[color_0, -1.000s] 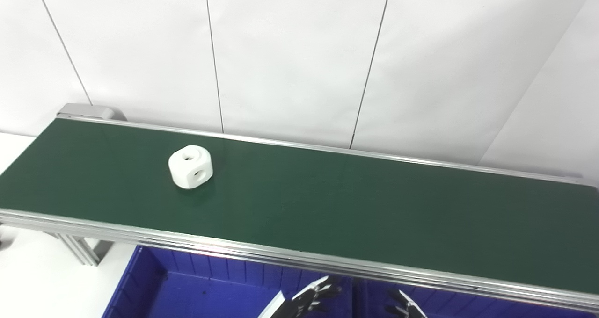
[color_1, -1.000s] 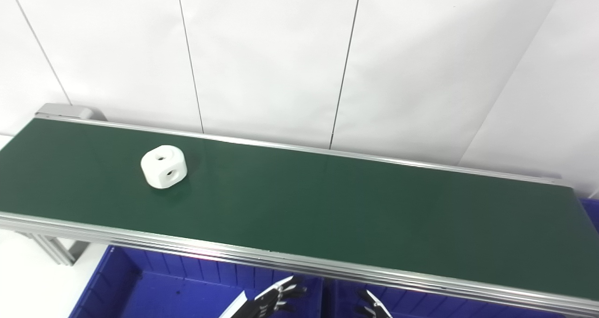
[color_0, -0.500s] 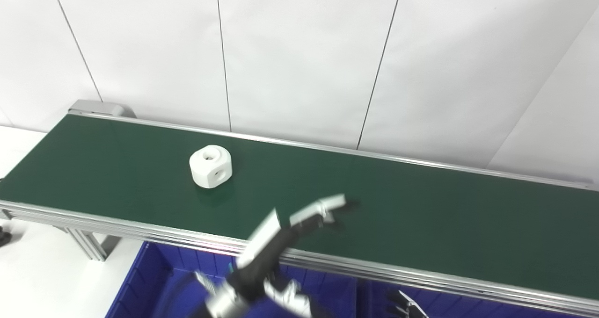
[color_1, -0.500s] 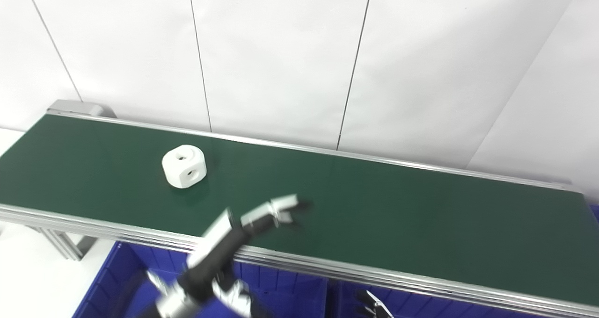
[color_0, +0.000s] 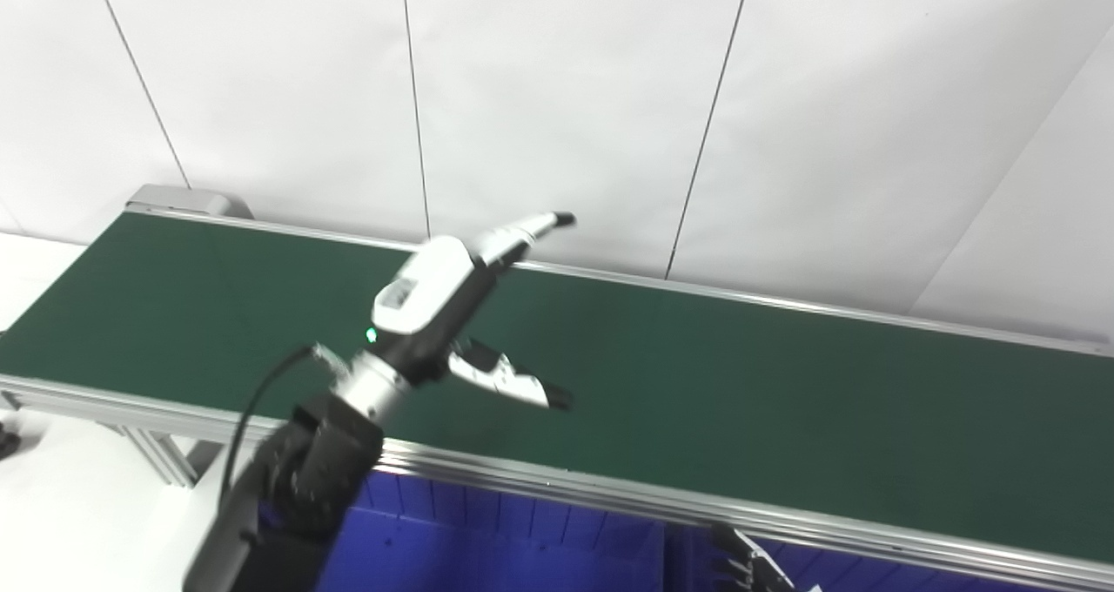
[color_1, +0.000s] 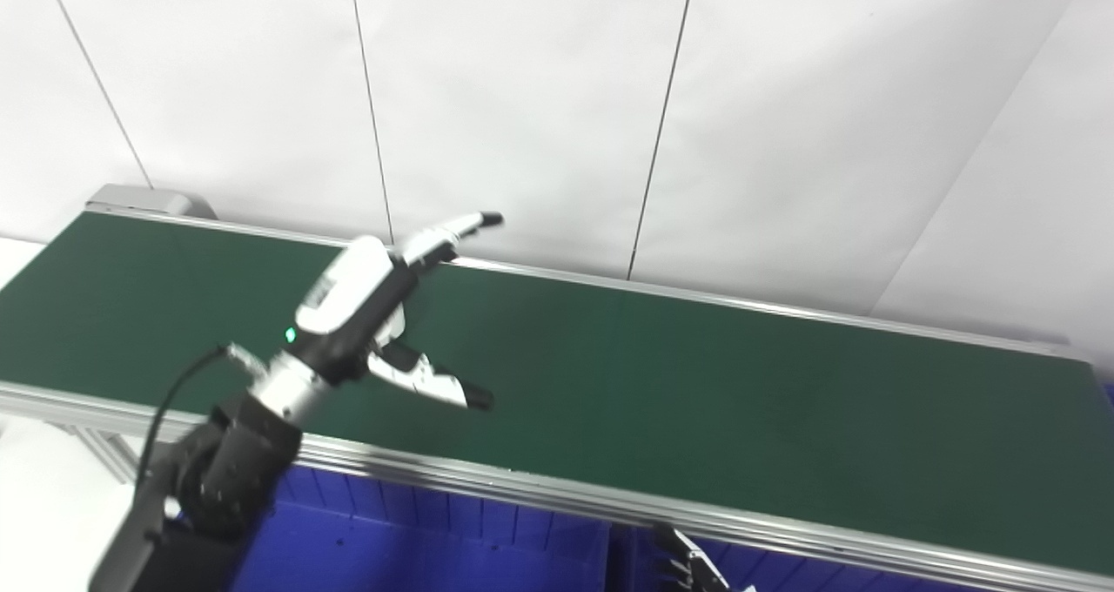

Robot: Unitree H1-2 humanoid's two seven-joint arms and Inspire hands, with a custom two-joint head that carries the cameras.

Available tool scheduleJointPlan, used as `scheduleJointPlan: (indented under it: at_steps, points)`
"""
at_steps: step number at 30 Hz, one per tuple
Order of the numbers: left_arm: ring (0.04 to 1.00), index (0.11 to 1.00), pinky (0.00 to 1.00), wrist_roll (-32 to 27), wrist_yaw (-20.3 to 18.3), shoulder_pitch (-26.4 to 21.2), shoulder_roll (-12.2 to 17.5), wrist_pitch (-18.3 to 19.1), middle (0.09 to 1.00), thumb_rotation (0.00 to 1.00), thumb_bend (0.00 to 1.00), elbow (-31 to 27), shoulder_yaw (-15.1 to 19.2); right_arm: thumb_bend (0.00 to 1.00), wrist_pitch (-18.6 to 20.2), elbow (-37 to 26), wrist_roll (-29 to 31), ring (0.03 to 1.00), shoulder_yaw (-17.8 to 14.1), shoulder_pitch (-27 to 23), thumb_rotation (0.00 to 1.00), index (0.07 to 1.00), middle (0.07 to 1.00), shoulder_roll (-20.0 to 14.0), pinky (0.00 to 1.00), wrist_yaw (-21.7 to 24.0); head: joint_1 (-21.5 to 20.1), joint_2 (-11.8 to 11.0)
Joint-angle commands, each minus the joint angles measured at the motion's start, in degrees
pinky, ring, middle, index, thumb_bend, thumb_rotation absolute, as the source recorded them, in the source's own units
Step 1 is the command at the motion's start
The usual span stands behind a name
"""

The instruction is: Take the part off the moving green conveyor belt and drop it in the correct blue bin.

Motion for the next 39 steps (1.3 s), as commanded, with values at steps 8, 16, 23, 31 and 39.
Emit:
scheduleJointPlan:
  at_steps: [8,16,23,31,39]
  points:
    - [0.858,0.877,0.70,8.15,7.90,-12.05,4.67,2.46,0.869,0.42,0.92,17.24,-1.60,0.91,-3.27,-1.04,0.18,0.808,0.39,-0.39,1.00,0.875,0.876,-0.24,0.74,-1.01,-0.15,0.37]
    - [0.873,0.877,0.73,9.69,11.24,-17.10,5.51,4.32,0.879,0.45,0.95,29.15,-4.96,0.92,-3.27,-1.28,0.28,0.809,0.61,-0.09,1.00,0.873,0.876,-0.12,0.74,-1.14,-0.64,0.52]
    - [0.872,0.874,0.75,10.98,11.21,-20.03,5.75,6.00,0.876,0.45,0.96,36.37,-9.56,0.90,-3.27,-1.72,0.12,0.804,1.25,-0.01,1.00,0.871,0.876,-0.14,0.72,-1.41,-0.98,0.82]
    - [0.878,0.882,0.75,10.47,7.46,-20.58,6.31,7.63,0.869,0.44,0.97,40.40,-14.31,0.91,-3.27,-2.70,0.52,0.804,1.47,0.30,1.00,0.866,0.869,0.18,0.73,-1.01,-1.47,1.43]
    - [0.784,0.832,0.63,11.75,5.89,-19.50,6.56,11.46,0.822,0.22,0.91,41.71,-17.78,0.92,-3.27,-3.30,0.66,0.803,1.40,0.54,1.00,0.866,0.870,0.30,0.73,-0.63,-1.70,1.76]
